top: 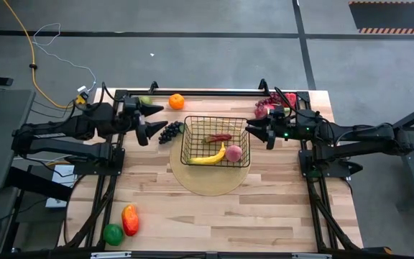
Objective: Build produce basket
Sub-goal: Put the red mango into the wire basket
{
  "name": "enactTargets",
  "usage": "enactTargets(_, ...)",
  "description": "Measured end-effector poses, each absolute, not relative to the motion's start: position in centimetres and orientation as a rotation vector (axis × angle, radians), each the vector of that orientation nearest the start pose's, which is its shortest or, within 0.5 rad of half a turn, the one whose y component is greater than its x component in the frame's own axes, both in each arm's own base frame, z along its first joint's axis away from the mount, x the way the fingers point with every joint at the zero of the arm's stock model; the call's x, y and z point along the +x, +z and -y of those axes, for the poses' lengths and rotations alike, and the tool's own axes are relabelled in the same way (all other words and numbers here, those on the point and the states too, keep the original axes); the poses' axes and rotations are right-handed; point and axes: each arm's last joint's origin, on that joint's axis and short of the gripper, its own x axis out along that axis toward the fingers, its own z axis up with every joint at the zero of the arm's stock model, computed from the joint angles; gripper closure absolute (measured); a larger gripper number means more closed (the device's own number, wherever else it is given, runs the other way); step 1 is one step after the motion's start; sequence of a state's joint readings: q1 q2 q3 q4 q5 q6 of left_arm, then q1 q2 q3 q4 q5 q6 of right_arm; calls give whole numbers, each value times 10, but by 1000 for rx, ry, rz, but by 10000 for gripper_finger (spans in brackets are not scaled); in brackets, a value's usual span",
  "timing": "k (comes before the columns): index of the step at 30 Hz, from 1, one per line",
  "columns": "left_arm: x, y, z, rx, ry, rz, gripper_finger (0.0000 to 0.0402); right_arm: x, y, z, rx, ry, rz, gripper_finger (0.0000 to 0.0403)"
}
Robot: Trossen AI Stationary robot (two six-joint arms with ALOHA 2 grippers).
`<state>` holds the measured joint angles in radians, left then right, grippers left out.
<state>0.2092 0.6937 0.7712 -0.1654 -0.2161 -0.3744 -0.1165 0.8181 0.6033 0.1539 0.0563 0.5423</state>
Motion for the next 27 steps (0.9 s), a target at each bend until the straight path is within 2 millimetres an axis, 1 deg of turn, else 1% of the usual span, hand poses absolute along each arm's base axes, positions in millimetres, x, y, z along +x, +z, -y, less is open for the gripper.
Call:
enactTargets(5, 149, 348, -37, -333, 411, -25, 17, 187, 297, 24, 543, -186, -14, 201)
enactTargets(11, 157, 350, -35, -304, 272, -94, 19, 186, 294, 24, 544, -193, -42, 201)
enactTargets(13, 163, 350, -34, -312, 216, -142, 20, 186, 293, 23, 544, -195, -49, 201)
enactTargets(16, 171, 348, -29, -306, 124, -276, 20, 186, 293, 24, 555, -196, -49, 201)
enactTargets(21, 185, 342, -11, -239, -47, -515, 20, 186, 293, 24, 562, -197, -49, 201)
enactTargets(27, 192, 333, 20, -106, -241, -734, 20, 186, 293, 24, 562, -197, -51, 201)
